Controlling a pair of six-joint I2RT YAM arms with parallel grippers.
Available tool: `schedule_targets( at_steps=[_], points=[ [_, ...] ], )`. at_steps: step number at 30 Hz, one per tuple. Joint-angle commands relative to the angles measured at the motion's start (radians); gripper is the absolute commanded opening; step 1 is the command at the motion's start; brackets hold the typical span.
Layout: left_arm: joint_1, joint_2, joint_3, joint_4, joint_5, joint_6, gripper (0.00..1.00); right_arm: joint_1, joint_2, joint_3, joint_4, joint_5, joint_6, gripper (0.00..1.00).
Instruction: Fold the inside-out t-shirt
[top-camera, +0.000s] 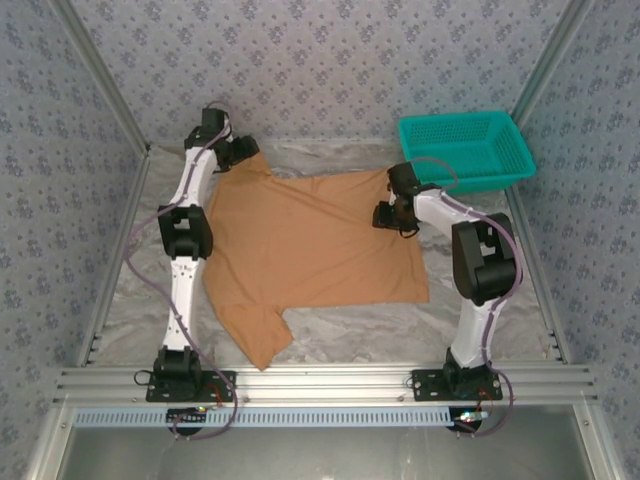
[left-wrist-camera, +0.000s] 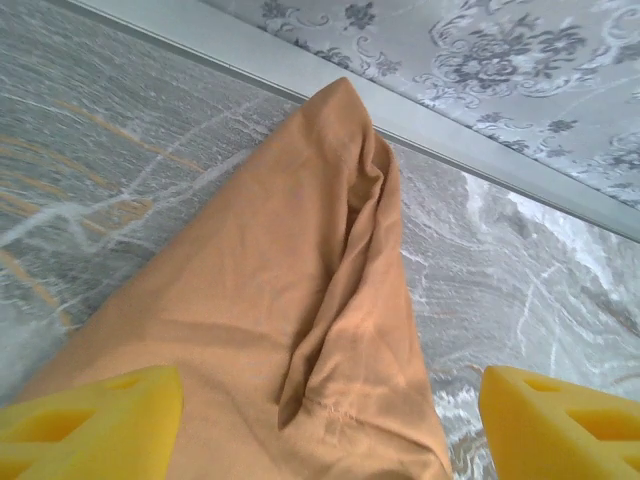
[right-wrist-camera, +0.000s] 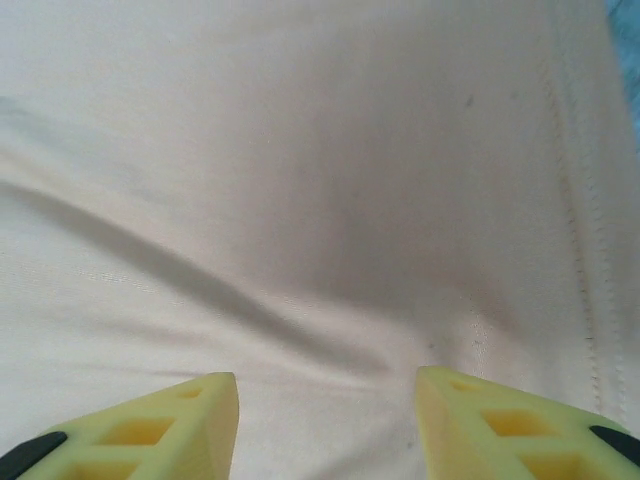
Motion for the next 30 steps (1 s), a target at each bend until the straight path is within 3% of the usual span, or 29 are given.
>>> schedule_targets(
  at_steps=[1,5,12,16,21,30],
  points=[
    [0.007,-0.167,-0.048,-0.07,0.004,0.033,0.79,0.012,-0.127,-0.045,-0.021,-0.006,-0.033,0.54],
    [-0.014,-0.386,-0.36,0.004,-0.004,0.043,0.79,0.023,-0.218,-0.15,-0.051,-0.013,-0.027,0.55],
    [-0.065,-0.889,-1.205,0.407,0.004,-0.066,0.77,0.018,-0.279,-0.279,-0.068,-0.073,-0.008,0.58],
    [-0.077,-1.005,-1.486,0.506,-0.019,-0.11,0.76,-0.007,-0.22,-0.279,-0.029,-0.114,0.021,0.57],
    [-0.075,-0.964,-1.605,0.559,-0.047,-0.105,0.76,-0.013,-0.134,-0.251,-0.035,-0.073,0.038,0.56],
    [-0.021,-0.794,-1.534,0.568,-0.058,-0.087,0.76,-0.052,-0.034,-0.189,-0.042,-0.043,0.066,0.54]
  ],
)
